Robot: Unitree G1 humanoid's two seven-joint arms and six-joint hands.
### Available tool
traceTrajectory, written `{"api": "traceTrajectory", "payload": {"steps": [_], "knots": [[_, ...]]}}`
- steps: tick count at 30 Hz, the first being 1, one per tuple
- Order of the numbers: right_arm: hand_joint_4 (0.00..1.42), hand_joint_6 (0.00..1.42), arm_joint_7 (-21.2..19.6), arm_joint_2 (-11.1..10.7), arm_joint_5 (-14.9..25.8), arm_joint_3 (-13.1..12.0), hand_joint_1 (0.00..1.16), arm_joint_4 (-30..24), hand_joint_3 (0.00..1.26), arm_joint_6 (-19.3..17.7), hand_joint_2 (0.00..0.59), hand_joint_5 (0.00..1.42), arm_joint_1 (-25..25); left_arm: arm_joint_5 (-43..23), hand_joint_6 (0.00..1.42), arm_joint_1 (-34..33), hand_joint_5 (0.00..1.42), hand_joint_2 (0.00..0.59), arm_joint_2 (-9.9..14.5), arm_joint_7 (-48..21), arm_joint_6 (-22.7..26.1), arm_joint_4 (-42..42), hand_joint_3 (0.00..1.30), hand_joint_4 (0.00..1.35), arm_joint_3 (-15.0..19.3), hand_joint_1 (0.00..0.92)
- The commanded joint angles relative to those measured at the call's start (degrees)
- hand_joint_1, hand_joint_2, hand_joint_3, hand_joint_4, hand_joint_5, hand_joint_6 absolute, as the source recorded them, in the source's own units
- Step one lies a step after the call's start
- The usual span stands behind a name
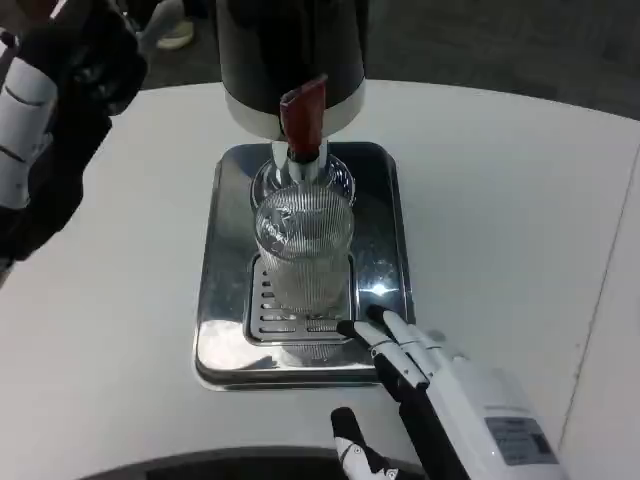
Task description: Grasp the cup under the faucet to collect the drink, then remove the cup.
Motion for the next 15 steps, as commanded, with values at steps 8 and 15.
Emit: {"api": "traceTrajectory", "payload": {"steps": [8, 15], "knots": [[0.07, 0.13, -1.0, 1.3, -1.0, 0.8, 0.39, -0.3, 0.17, 1.3, 0.516, 0.11, 1.0, -0.3, 0.0, -8.5, 0.0, 0.18, -1.8, -9.6, 13.7, 3.7, 0.0, 0.0, -0.5, 0.0], [0.07, 0.13, -0.9, 1.8, -1.4, 0.5, 0.39, -1.5, 0.17, 1.9, 0.516, 0.11, 1.8, 1.7, 0.0, -11.9, 0.0, 0.144, -4.2, -13.0, 16.6, 5.8, 0.0, 0.0, -2.1, 0.0]]}}
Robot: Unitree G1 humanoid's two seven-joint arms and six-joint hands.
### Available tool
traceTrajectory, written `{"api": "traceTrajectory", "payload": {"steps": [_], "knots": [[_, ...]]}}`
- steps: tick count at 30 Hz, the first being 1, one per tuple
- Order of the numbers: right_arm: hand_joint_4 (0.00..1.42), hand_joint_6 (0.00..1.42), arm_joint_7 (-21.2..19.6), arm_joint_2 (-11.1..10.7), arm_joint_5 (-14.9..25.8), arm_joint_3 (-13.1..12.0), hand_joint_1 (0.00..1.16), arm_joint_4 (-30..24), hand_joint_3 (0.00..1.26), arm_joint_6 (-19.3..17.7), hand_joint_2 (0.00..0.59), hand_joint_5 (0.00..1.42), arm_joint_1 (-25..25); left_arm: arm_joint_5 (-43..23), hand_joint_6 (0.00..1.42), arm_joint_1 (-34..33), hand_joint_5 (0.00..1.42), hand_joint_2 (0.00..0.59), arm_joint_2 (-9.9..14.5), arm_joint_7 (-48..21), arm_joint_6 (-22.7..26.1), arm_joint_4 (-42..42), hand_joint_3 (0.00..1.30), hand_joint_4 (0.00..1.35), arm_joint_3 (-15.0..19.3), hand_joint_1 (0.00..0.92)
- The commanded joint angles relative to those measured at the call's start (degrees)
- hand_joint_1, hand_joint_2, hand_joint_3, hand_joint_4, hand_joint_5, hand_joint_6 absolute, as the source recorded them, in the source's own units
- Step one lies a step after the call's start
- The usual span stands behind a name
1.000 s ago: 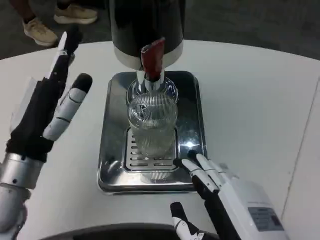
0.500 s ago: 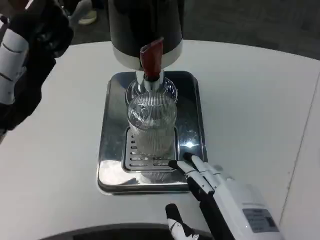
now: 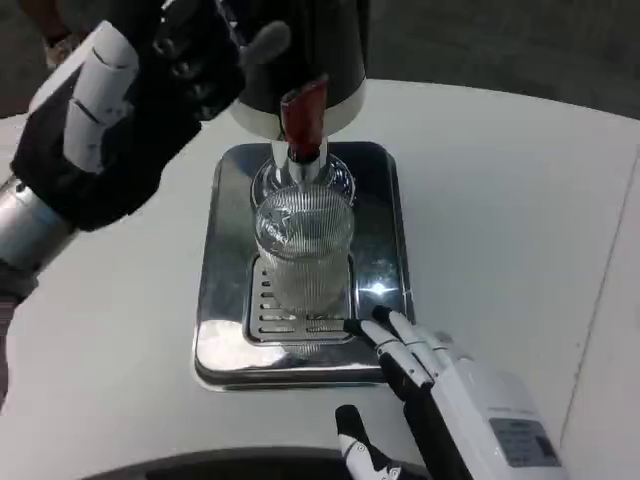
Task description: Grasp the cup under the faucet to collect the drink, then remove the cup.
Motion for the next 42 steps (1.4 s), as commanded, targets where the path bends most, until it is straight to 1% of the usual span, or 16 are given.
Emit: {"api": "traceTrajectory", "payload": {"steps": [1, 8, 11, 16, 22, 29, 33, 36, 39, 42], "knots": [[0.07, 0.13, -0.4, 0.5, -0.2, 0.0, 0.39, -1.3, 0.17, 1.0, 0.516, 0.11, 0.9, 1.3, 0.0, -2.2, 0.0, 0.142, -1.3, -2.5, 1.8, 1.5, 0.0, 0.0, -0.8, 0.0], [0.07, 0.13, -0.6, 1.0, 0.2, -0.5, 0.39, -1.4, 0.17, 1.4, 0.516, 0.11, 0.9, 4.8, 0.0, -5.3, 0.0, 0.132, -2.6, -4.3, 1.9, 5.0, 0.0, 0.0, -1.9, 0.0], [0.07, 0.14, -0.6, 1.0, 0.4, -0.8, 0.39, -1.4, 0.17, 1.4, 0.516, 0.12, 1.1, 6.8, 0.0, -6.0, 0.0, 0.128, -2.6, -4.5, 1.8, 6.2, 0.0, 0.0, -2.4, 0.0], [0.07, 0.14, -0.7, 1.0, 0.7, -1.1, 0.39, -1.3, 0.17, 1.5, 0.516, 0.12, 1.2, 9.2, 0.0, -6.4, 0.02, 0.122, -2.8, -6.0, 0.6, 6.7, 0.0, 0.0, -3.3, 0.0], [0.07, 0.14, -0.8, 1.0, 1.0, -1.3, 0.39, -1.0, 0.17, 1.4, 0.516, 0.12, 1.0, 12.6, 0.0, -6.2, 0.04, 0.118, -2.1, -7.7, -2.7, 6.1, 0.0, 0.0, -4.5, 0.0], [0.07, 0.16, -0.9, 1.1, 1.6, -1.4, 0.39, -0.8, 0.17, 1.4, 0.516, 0.12, 1.2, 16.8, 0.01, -6.4, 0.06, 0.115, -0.3, -9.7, -8.6, 5.2, 0.0, 0.0, -6.4, 0.0], [0.07, 0.16, -1.0, 1.1, 1.7, -1.4, 0.39, -0.8, 0.17, 1.5, 0.516, 0.12, 1.2, 20.5, 0.02, -6.4, 0.07, 0.119, 1.2, -9.6, -13.9, 5.4, 0.0, 0.0, -7.6, 0.0], [0.07, 0.16, -1.1, 1.2, 1.8, -1.4, 0.39, -0.8, 0.17, 1.6, 0.516, 0.12, 1.5, 23.8, 0.02, -6.6, 0.07, 0.118, 2.9, -9.3, -19.1, 6.1, 0.0, 0.0, -8.4, 0.0], [0.07, 0.17, -1.5, 1.3, 1.9, -1.3, 0.39, -0.8, 0.17, 1.4, 0.516, 0.12, 1.8, 25.5, 0.02, -6.9, 0.07, 0.117, 3.7, -9.1, -22.5, 6.7, 0.0, 0.0, -8.9, 0.0], [0.07, 0.17, -1.9, 1.6, 2.2, -1.3, 0.39, -0.7, 0.17, 1.4, 0.516, 0.12, 1.8, 28.2, 0.02, -6.7, 0.07, 0.117, 5.0, -7.8, -27.1, 6.8, 0.0, 0.0, -9.3, 0.0]]}}
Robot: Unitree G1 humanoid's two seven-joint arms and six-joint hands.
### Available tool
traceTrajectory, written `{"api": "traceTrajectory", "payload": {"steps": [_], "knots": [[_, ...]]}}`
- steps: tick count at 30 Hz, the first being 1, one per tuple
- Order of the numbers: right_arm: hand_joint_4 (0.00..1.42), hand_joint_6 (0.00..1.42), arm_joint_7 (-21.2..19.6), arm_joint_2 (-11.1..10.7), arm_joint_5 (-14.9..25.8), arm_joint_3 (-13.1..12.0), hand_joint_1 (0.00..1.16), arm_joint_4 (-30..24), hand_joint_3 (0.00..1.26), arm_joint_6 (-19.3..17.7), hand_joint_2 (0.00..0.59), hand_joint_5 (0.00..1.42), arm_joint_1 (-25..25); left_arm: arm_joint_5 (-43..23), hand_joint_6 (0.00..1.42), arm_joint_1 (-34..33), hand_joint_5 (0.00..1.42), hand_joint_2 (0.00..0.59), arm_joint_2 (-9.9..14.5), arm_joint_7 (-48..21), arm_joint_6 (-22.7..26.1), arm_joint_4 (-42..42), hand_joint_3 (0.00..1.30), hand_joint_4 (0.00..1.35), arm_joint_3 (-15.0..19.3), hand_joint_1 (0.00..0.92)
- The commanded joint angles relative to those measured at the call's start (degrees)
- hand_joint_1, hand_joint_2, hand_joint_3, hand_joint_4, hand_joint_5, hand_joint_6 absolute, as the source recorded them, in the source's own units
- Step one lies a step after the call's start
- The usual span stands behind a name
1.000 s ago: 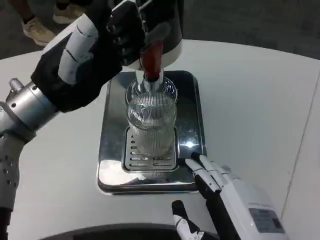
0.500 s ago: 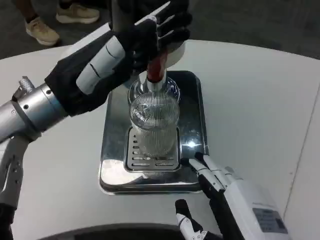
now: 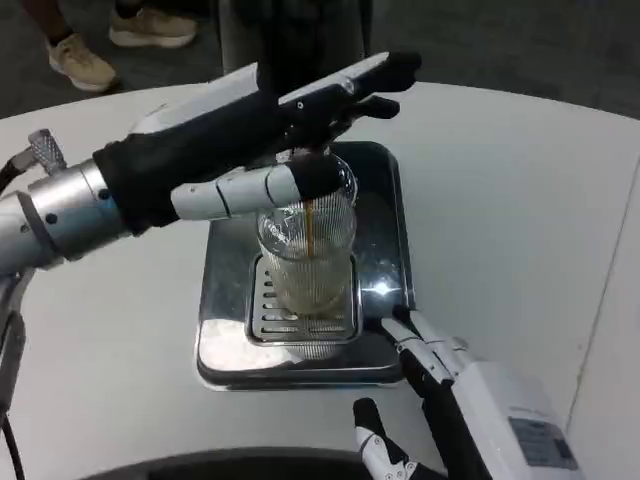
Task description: Grasp the cup under the faucet to collect the drink, then remove the cup.
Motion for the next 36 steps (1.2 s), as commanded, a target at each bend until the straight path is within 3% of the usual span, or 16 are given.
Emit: {"api": "traceTrajectory", "payload": {"steps": [1, 7, 11, 15, 20, 27, 36], "knots": [[0.07, 0.17, -1.4, 0.9, 0.7, -0.1, 0.39, -0.2, 0.17, 0.6, 0.515, 0.12, 0.6, 3.8, 0.02, 0.3, 0.07, 0.117, 2.1, 0.0, -6.5, 0.1, 0.0, 0.0, -1.6, 0.0], [0.07, 0.18, -1.4, 2.3, 1.8, -0.5, 0.39, 0.9, 0.12, 1.6, 0.451, 0.12, -0.5, 6.6, 0.01, 1.5, 0.06, 0.115, 3.1, 2.7, -11.2, -0.7, 0.0, 0.0, -2.7, 0.0], [0.04, 0.17, -1.0, 3.4, 3.8, -1.5, 0.37, 2.2, 0.04, 3.1, 0.363, 0.09, -2.4, 7.6, 0.01, 2.0, 0.06, 0.114, 3.7, 4.3, -12.5, -1.6, 0.0, 0.0, -2.7, 0.0], [0.0, 0.14, -1.6, 4.7, 5.9, -2.8, 0.36, 4.2, 0.01, 4.4, 0.312, 0.04, -5.2, 7.8, 0.0, 2.3, 0.04, 0.113, 4.0, 5.7, -12.9, -2.3, 0.0, 0.0, -2.9, 0.0], [0.0, 0.1, -2.2, 6.5, 10.3, -5.0, 0.41, 9.5, 0.0, 6.1, 0.262, 0.0, -12.1, 7.9, 0.0, 3.0, 0.04, 0.112, 4.6, 7.3, -12.7, -3.9, 0.0, 0.0, -2.9, 0.0], [0.0, 0.06, -4.4, 7.1, 13.7, -6.6, 0.48, 14.8, 0.0, 7.0, 0.235, 0.0, -17.9, 7.1, 0.0, 3.8, 0.03, 0.116, 5.2, 7.8, -11.8, -5.1, 0.0, 0.0, -3.0, 0.0], [0.0, 0.02, -6.9, 7.4, 17.3, -6.4, 0.53, 21.2, 0.0, 6.9, 0.226, 0.0, -24.4, 7.0, 0.0, 4.5, 0.03, 0.117, 5.4, 8.2, -11.6, -5.6, 0.0, 0.0, -3.4, 0.0]]}}
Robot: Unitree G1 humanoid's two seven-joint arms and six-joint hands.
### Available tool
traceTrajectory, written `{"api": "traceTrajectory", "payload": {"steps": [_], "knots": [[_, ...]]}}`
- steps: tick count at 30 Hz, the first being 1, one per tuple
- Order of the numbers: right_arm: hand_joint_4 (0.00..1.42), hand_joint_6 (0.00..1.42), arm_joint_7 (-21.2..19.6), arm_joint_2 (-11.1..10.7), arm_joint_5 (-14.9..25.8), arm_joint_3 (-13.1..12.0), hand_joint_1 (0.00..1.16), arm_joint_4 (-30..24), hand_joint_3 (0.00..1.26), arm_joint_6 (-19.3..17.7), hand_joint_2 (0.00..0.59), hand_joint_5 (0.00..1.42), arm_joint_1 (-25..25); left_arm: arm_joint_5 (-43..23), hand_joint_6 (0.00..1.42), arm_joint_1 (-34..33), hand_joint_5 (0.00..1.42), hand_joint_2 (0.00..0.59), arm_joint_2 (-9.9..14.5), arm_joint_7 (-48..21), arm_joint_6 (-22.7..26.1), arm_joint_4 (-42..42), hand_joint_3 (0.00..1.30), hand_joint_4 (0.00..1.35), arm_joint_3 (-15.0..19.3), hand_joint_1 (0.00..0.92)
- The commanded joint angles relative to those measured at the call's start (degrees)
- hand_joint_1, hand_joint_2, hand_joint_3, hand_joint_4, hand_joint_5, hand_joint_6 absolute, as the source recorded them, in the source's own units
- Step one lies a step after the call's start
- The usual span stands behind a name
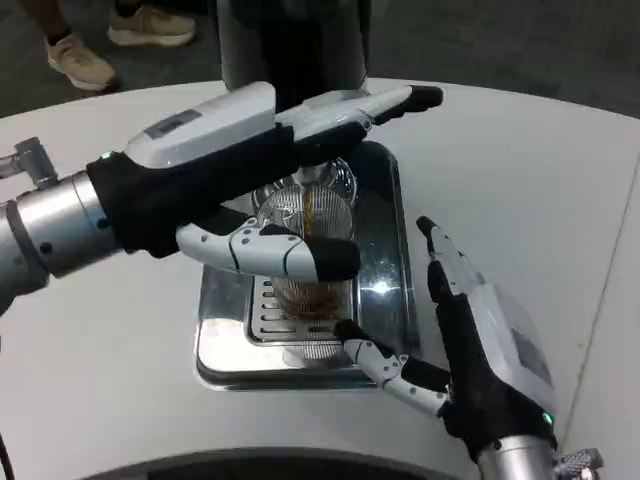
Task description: Grasp the cup under the faucet to collect the drink, then remove the cup.
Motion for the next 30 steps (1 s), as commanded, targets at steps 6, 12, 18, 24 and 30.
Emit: {"api": "traceTrajectory", "payload": {"steps": [6, 12, 18, 24, 30], "knots": [[0.0, 0.02, -2.0, 0.8, 3.3, 1.2, 0.55, 6.0, 0.0, -0.4, 0.213, 0.0, -6.3, 0.2, 0.0, 1.6, 0.03, 0.117, 1.1, 0.0, 0.1, -1.1, 0.0, 0.0, -0.6, 0.0], [0.0, 0.02, -3.3, 1.3, 4.9, 2.3, 0.56, 10.7, 0.0, -0.8, 0.213, 0.0, -10.4, -0.2, 0.0, 1.8, 0.03, 0.117, 1.3, 0.0, 0.5, -1.3, 0.0, 0.0, -0.5, 0.0], [0.0, 0.02, -5.0, 1.6, 6.4, 3.0, 0.56, 14.4, 0.0, -1.2, 0.213, 0.0, -12.9, -0.1, 0.0, 2.2, 0.04, 0.117, 1.7, 0.2, 0.6, -1.3, 0.0, 0.0, -0.4, 0.0], [0.0, 0.02, -6.8, 2.2, 7.8, 3.2, 0.58, 18.0, 0.0, -1.5, 0.21, 0.0, -15.3, -0.2, 0.0, 2.3, 0.04, 0.117, 2.0, 0.2, 0.6, -1.4, 0.0, 0.0, -0.2, 0.0], [0.0, 0.03, -9.0, 2.8, 8.3, 2.8, 0.64, 21.0, 0.0, -1.2, 0.196, 0.0, -18.1, -0.3, 0.0, 2.5, 0.05, 0.117, 2.3, 0.2, 0.6, -1.4, 0.0, 0.0, -0.4, 0.0]]}}
